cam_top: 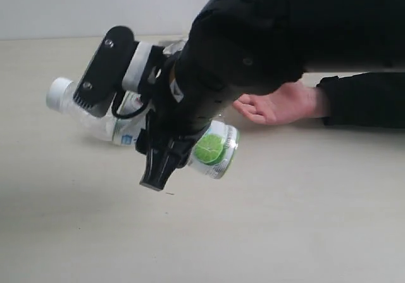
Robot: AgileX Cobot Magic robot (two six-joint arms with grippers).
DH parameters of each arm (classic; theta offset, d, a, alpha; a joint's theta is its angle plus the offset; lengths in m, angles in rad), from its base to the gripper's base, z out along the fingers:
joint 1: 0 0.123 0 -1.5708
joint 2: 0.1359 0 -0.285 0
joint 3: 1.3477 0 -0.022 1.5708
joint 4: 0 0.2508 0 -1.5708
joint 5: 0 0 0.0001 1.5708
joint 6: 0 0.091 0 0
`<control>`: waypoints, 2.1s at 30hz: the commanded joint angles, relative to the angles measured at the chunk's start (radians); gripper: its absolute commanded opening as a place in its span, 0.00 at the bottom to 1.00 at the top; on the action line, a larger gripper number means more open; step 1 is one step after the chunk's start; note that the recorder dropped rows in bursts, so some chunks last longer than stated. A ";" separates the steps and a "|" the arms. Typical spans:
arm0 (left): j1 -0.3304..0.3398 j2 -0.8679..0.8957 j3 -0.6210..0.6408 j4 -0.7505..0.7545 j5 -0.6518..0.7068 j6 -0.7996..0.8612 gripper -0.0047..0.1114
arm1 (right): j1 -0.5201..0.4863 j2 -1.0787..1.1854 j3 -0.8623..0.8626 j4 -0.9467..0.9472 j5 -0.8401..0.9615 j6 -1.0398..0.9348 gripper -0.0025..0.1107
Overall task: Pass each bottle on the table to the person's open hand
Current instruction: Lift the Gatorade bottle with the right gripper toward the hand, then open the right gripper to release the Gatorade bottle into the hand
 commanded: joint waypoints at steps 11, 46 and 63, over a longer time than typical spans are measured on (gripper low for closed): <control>-0.004 -0.005 0.003 -0.005 -0.004 -0.001 0.06 | -0.436 -0.069 -0.241 0.137 0.414 0.339 0.02; -0.004 -0.005 0.003 -0.005 -0.004 -0.001 0.06 | -0.558 0.407 -0.405 0.081 0.331 0.381 0.03; -0.004 -0.005 0.003 -0.005 -0.004 -0.001 0.06 | -0.556 0.405 -0.405 0.088 0.330 0.325 0.80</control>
